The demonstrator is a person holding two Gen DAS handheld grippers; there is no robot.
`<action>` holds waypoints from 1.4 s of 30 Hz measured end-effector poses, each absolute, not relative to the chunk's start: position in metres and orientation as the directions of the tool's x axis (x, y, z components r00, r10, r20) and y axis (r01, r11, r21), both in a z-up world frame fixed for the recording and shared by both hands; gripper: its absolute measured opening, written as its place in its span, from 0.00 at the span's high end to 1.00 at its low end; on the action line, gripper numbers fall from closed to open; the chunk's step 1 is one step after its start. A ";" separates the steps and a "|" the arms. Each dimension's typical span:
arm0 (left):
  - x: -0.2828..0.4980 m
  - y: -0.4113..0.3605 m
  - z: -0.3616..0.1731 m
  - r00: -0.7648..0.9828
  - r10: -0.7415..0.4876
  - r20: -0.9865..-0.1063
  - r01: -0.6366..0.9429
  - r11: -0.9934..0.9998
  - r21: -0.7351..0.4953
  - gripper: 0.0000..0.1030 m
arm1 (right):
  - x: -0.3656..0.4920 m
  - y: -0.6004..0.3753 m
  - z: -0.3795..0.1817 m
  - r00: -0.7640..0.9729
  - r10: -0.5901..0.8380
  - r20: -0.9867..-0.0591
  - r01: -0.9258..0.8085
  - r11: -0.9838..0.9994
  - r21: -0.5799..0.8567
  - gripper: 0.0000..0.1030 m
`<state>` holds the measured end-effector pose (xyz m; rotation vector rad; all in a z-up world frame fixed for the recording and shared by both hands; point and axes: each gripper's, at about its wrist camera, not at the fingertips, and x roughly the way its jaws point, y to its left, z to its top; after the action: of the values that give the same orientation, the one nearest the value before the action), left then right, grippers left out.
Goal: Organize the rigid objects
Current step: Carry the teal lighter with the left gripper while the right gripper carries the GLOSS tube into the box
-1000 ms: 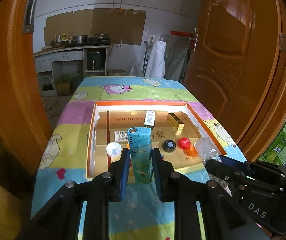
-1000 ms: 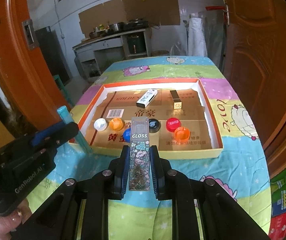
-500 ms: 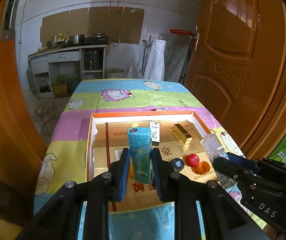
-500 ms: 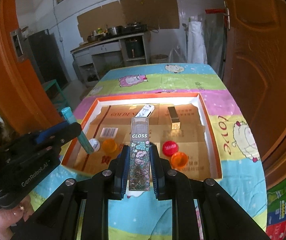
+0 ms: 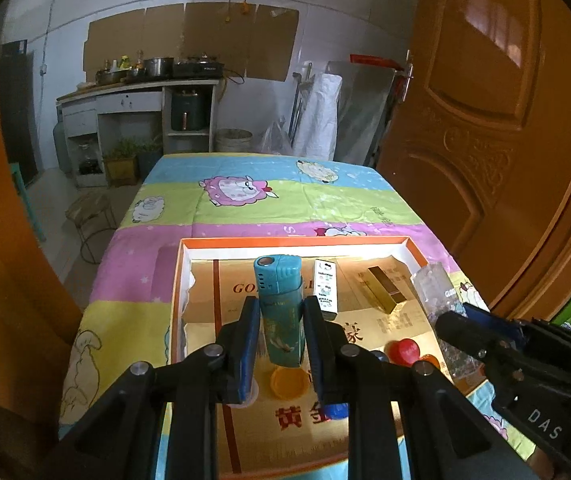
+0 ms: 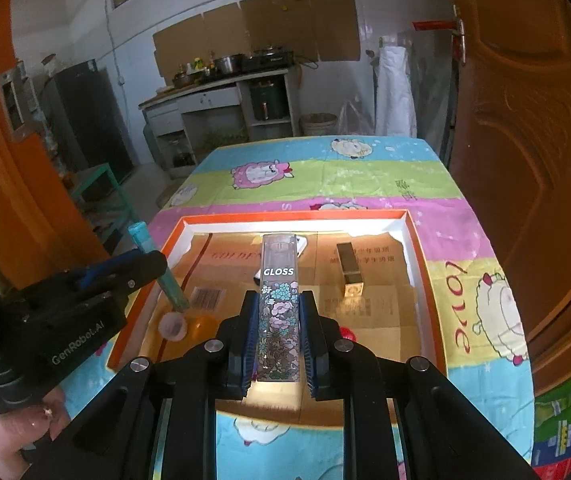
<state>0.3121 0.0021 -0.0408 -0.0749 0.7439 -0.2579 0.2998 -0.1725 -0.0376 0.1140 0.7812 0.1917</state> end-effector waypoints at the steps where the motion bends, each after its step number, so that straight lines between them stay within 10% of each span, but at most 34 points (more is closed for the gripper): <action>1: 0.315 0.002 -0.043 0.702 -0.259 -0.664 0.205 0.966 -0.160 0.78 | 0.304 -0.173 -0.038 0.694 0.212 -0.688 -0.128 0.977 0.172 0.80; 42: 0.392 -0.004 -0.098 0.594 -0.226 -0.772 0.185 0.972 -0.143 0.78 | 0.389 -0.173 -0.092 0.617 0.192 -0.763 -0.114 0.981 0.155 0.80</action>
<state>0.3925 -0.0041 -0.0978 -0.0490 0.9040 -0.2392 0.3890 -0.1727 -0.0921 0.0945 0.8894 0.1764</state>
